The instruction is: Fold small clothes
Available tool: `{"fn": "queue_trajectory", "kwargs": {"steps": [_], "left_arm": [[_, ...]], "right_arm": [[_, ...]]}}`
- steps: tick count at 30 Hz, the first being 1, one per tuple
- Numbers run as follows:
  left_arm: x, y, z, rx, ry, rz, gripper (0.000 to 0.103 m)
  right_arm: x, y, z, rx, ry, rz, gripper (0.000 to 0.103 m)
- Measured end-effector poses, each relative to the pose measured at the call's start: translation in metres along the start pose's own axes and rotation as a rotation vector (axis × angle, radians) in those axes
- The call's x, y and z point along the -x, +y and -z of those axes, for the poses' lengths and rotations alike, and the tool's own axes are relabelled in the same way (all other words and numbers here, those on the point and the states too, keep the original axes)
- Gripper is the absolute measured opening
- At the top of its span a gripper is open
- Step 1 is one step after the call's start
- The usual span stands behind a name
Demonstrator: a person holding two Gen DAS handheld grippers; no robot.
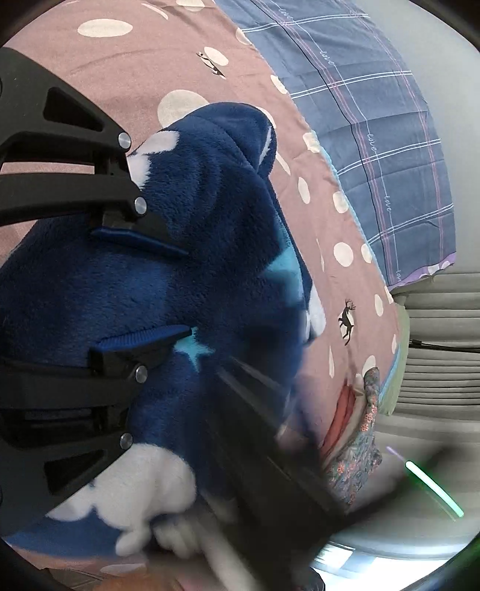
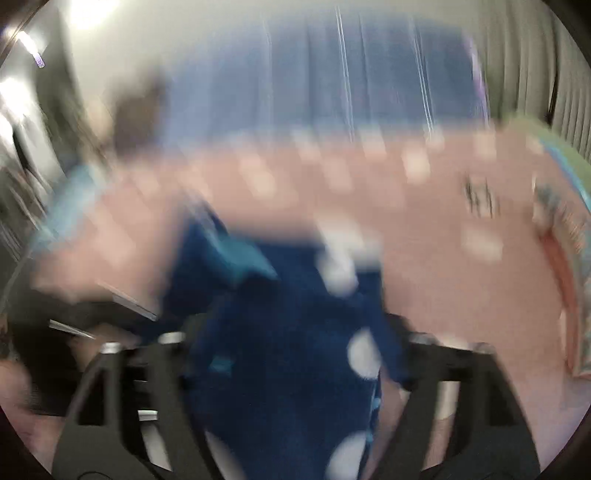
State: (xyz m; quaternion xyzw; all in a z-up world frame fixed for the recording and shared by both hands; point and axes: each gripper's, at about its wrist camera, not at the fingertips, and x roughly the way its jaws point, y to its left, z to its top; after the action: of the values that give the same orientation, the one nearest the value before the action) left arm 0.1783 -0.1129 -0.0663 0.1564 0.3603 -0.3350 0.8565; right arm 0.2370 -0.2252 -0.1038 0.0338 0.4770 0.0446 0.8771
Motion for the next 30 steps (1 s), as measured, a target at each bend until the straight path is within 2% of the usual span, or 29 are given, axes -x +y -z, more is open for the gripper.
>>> {"fn": "queue_trajectory", "kwargs": {"steps": [2,4,8,10,12,13,15,16,17,18,19,20,22,25,26,27,30], "left_arm": [[-0.003,-0.002,-0.001,-0.003,-0.013,-0.009,0.039],[-0.006,-0.003,-0.005,0.003,-0.017,0.009,0.039],[-0.004,-0.006,-0.007,0.003,-0.029,-0.018,0.04],[0.01,-0.008,-0.004,0.0,-0.063,-0.043,0.04],[0.04,-0.008,0.002,0.031,-0.121,-0.056,0.04],[0.058,-0.009,0.007,0.042,-0.156,-0.064,0.04],[0.092,-0.013,0.019,0.044,-0.219,-0.071,0.041],[0.117,-0.018,0.033,0.049,-0.251,-0.063,0.043],[0.129,-0.023,0.044,0.054,-0.259,-0.049,0.048],[0.141,-0.031,0.059,0.056,-0.256,-0.028,0.05],[0.148,-0.039,0.072,0.054,-0.249,-0.015,0.054],[0.152,-0.047,0.083,0.053,-0.241,-0.01,0.058],[0.156,-0.065,0.106,0.044,-0.212,-0.008,0.061],[0.14,-0.093,0.122,0.017,-0.15,-0.043,0.066],[0.133,-0.095,0.123,0.02,-0.131,-0.055,0.066],[0.121,-0.099,0.121,0.028,-0.112,-0.094,0.066],[0.098,-0.099,0.111,0.079,-0.09,-0.211,0.067]], "right_arm": [[0.001,-0.033,-0.001,-0.157,0.023,-0.15,0.084],[-0.001,-0.047,0.003,-0.201,0.027,-0.209,0.084],[0.008,-0.035,0.0,-0.145,0.0,-0.135,0.084],[0.022,-0.029,-0.001,-0.11,-0.044,-0.11,0.084],[0.042,-0.022,0.005,-0.094,-0.112,-0.036,0.084],[0.064,-0.022,0.011,-0.093,-0.173,0.018,0.084],[0.101,-0.025,0.028,-0.116,-0.284,0.028,0.083],[0.121,-0.026,0.041,-0.126,-0.328,0.029,0.074],[0.134,-0.026,0.053,-0.13,-0.351,0.015,0.06],[0.148,-0.025,0.068,-0.132,-0.373,-0.024,0.053],[0.156,-0.023,0.079,-0.133,-0.384,-0.063,0.039],[0.166,-0.017,0.097,-0.114,-0.388,-0.139,0.033],[0.167,0.001,0.12,-0.03,-0.369,-0.202,0.033],[0.131,0.016,0.137,0.022,-0.258,-0.088,0.034],[0.122,0.015,0.14,0.004,-0.269,-0.095,0.035],[0.118,0.011,0.142,-0.016,-0.299,-0.108,0.035],[0.116,0.007,0.138,-0.053,-0.291,-0.126,0.035]]}}
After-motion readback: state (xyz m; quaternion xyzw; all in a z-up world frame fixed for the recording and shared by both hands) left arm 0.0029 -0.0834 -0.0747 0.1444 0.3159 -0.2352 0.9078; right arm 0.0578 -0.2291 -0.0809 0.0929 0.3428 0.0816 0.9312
